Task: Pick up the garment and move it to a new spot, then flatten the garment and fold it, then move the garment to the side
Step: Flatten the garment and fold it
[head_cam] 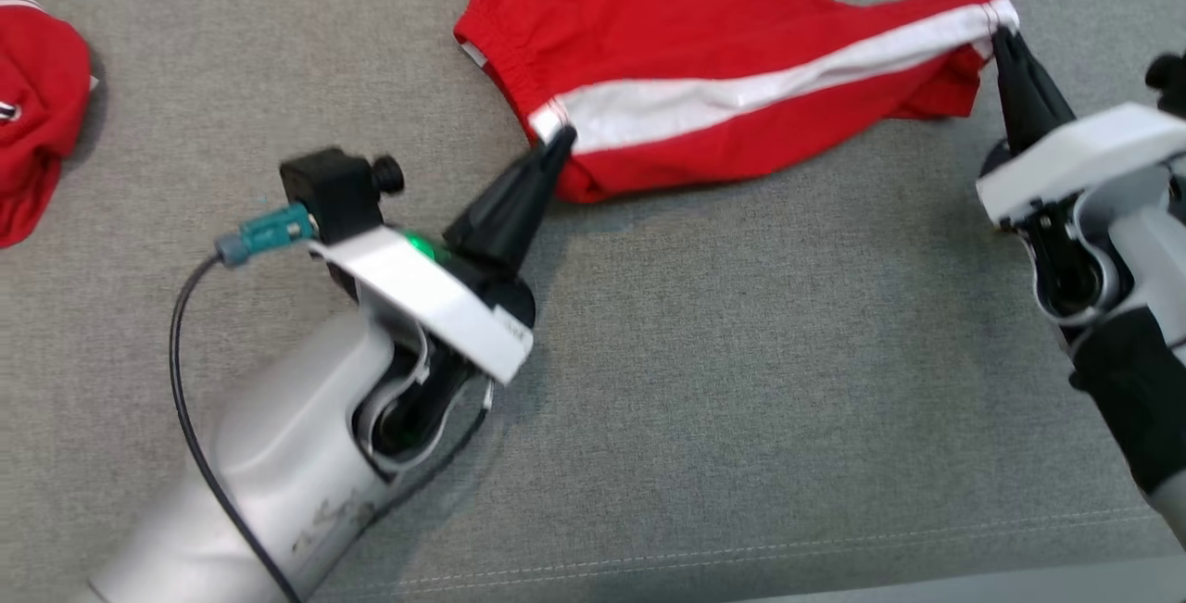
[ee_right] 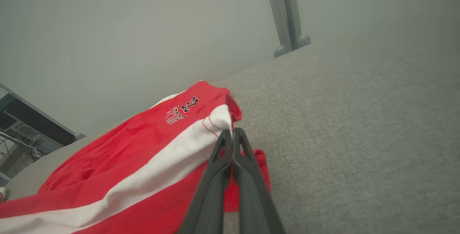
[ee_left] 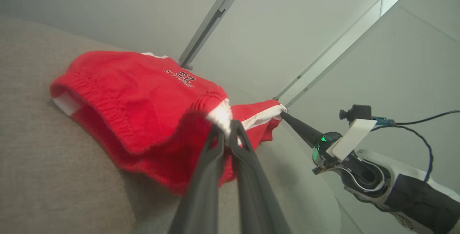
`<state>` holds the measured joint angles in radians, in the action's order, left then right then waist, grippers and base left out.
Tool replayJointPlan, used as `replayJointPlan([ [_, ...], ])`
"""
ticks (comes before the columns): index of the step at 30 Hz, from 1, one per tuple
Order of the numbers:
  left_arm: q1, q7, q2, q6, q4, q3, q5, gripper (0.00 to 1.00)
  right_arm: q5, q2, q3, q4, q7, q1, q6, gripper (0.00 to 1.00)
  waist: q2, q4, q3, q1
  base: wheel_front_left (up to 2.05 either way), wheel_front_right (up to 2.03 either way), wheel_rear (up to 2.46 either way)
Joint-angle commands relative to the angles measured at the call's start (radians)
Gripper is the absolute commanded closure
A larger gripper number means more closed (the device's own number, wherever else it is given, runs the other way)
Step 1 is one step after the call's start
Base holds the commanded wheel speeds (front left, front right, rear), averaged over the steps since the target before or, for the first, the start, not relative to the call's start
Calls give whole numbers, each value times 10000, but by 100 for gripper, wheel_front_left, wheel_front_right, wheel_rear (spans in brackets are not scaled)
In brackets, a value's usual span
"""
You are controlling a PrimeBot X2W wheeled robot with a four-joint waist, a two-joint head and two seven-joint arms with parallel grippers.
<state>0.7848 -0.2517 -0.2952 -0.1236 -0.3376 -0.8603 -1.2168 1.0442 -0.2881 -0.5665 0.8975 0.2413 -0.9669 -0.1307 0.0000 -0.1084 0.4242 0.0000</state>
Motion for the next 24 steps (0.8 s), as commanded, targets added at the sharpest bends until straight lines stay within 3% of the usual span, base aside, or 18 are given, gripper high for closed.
replayJointPlan([
  [1,-108,-99,-355,-70,412,252,138,100,182,-261,-119,-472,179,527,0,100,0,136,-181,0,0,0,0],
  [9,-2031,-100,-1033,-70,1259,-182,1204,100,431,-1315,-234,-2000,202,3166,0,100,0,365,-1094,0,0,0,0],
  [24,-3630,-100,-923,-70,681,-533,2677,100,-897,-1550,841,-3139,204,6274,0,100,0,409,-2030,0,0,0,0],
])
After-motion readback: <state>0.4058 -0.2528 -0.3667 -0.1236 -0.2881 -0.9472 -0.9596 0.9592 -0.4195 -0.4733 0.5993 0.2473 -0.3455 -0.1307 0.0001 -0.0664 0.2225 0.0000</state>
